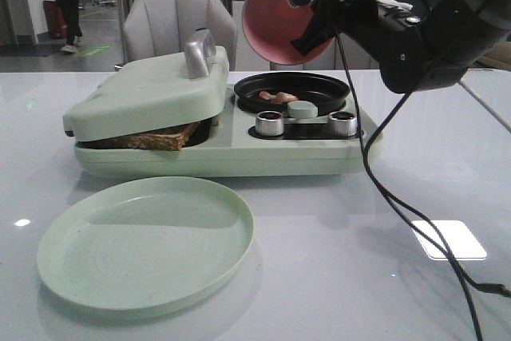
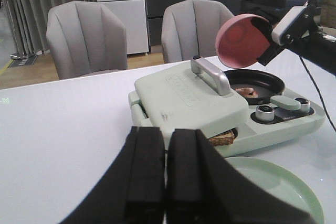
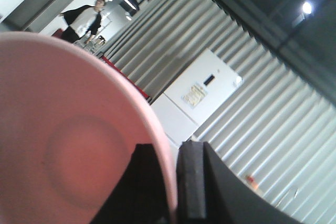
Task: Make breakfast with bread and shrimp
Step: 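Tilt the pink bowl over the black pan with the right gripper, then carry the empty pink bowl back and lower it onto the table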
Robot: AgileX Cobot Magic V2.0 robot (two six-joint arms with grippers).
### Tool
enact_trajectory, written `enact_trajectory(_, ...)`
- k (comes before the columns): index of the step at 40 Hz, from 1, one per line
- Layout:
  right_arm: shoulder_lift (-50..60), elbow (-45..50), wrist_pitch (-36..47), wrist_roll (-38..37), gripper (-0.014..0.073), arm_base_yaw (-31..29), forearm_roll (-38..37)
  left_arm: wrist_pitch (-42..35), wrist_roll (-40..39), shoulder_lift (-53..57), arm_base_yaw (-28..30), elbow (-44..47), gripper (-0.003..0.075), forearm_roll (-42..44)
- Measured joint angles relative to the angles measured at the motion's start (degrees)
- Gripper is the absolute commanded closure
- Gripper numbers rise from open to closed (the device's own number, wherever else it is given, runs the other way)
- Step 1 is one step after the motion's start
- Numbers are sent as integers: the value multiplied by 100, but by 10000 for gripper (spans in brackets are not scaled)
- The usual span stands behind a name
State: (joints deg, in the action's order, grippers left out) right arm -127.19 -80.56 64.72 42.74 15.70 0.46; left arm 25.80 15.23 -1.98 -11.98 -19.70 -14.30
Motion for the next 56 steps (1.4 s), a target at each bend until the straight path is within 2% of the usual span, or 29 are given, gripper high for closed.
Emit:
enact_trajectory(6, 0, -239, -370, -1157, 457, 0, 779, 0, 0, 0, 0, 0, 607, 0)
enact_trajectory(12, 81, -407, -1469, -2070, 457, -10, 1752, 0, 0, 0, 0, 0, 607, 0)
enact_trajectory(16, 357, -406, -2602, -2303, 457, -68, 2280, 0, 0, 0, 0, 0, 607, 0)
enact_trajectory(25, 1373, -406, -5279, -2406, 457, -418, 2877, 0, 0, 0, 0, 0, 607, 0)
enact_trajectory(36, 2429, -419, -8042, -2427, 457, -1145, 2952, 0, 0, 0, 0, 0, 607, 0)
enact_trajectory(44, 2548, -423, -9833, -2427, 453, -1728, 2856, 0, 0, 0, 0, 0, 607, 0)
enact_trajectory(50, 2548, -386, -10654, -2437, 453, -2184, 2789, 0, 0, 0, 0, 0, 607, 0)
enact_trajectory(56, 2548, -169, -11125, -2501, 453, -2536, 2240, 0, 0, 0, 0, 0, 607, 0)
